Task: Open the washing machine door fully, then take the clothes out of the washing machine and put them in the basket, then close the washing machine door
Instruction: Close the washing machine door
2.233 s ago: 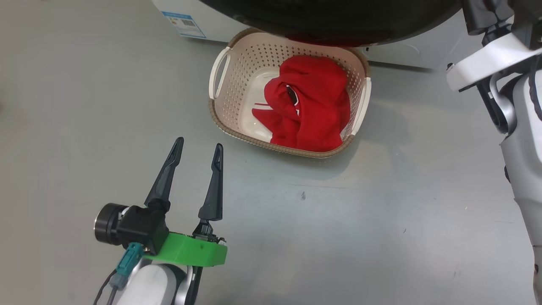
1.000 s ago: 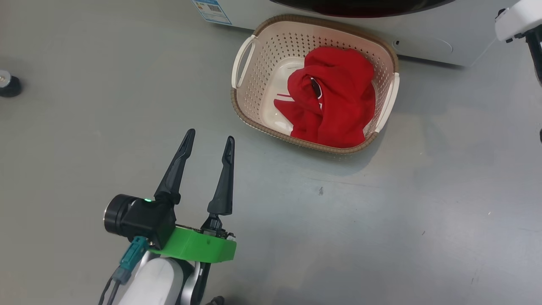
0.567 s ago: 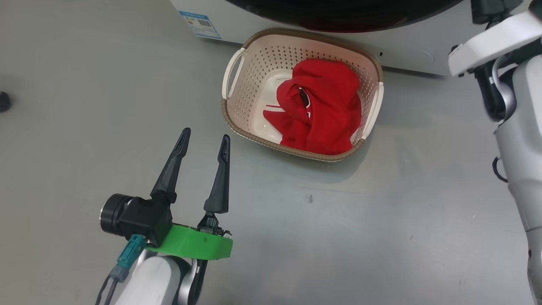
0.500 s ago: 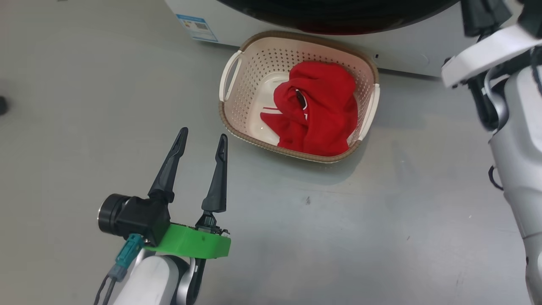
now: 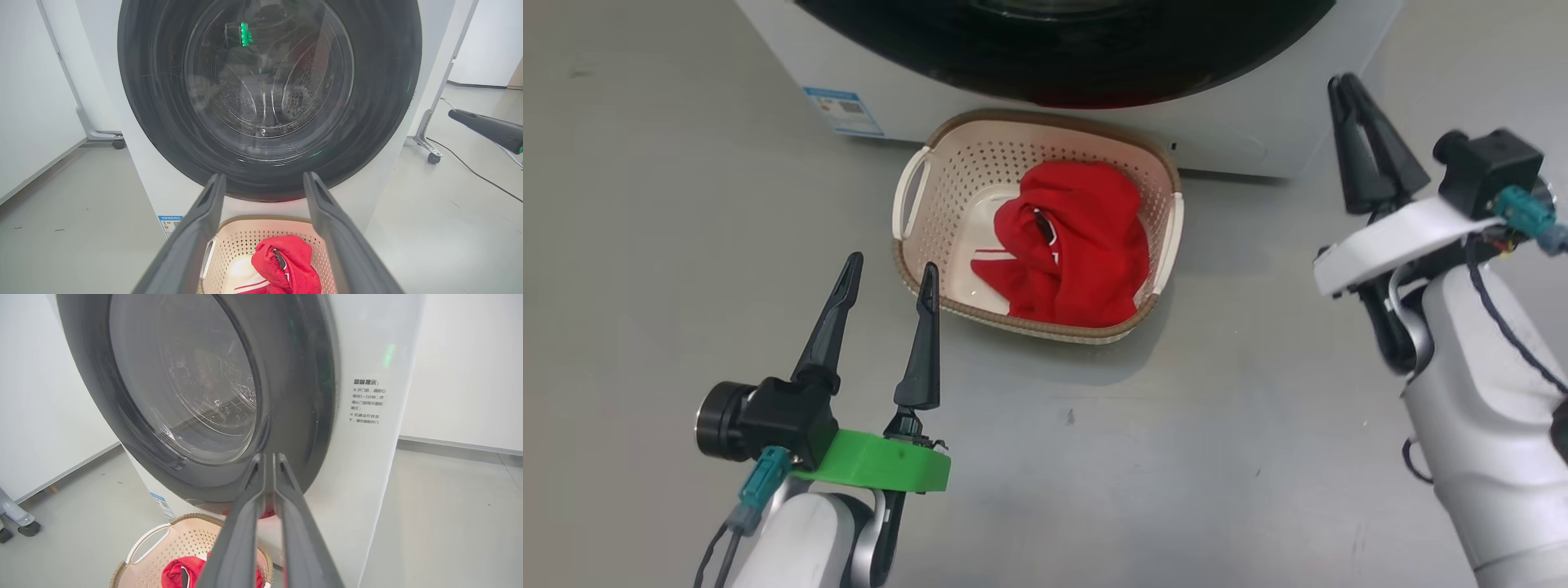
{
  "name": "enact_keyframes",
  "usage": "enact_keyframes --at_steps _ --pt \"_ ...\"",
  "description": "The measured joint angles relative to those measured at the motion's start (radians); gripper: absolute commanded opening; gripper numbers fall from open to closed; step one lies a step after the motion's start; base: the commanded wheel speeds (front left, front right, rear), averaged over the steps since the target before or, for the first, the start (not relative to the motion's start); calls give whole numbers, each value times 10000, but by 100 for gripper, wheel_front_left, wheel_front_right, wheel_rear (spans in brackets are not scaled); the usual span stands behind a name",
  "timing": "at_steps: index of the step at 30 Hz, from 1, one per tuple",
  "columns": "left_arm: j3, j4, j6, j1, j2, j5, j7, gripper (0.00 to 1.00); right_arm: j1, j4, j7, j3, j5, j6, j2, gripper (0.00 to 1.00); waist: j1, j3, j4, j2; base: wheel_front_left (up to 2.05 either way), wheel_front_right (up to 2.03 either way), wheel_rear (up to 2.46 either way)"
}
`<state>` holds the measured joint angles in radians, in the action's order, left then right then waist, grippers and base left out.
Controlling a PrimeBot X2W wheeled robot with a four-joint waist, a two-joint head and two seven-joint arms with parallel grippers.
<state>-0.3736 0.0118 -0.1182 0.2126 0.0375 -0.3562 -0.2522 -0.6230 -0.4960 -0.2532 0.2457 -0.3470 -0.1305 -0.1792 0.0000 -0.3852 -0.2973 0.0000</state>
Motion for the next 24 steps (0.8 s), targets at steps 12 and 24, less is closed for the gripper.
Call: enact_keyframes --at_steps 12,24 --pt "-81 600 6 -472 4 58 0 100 1863 894 0 -782 -46 447 554 100 0 890 728 0 0 0 0" --pt "163 1124 8 -1132 86 54 0 100 3890 1707 0 -1016 159 713 924 100 0 1837 1458 0 0 0 0"
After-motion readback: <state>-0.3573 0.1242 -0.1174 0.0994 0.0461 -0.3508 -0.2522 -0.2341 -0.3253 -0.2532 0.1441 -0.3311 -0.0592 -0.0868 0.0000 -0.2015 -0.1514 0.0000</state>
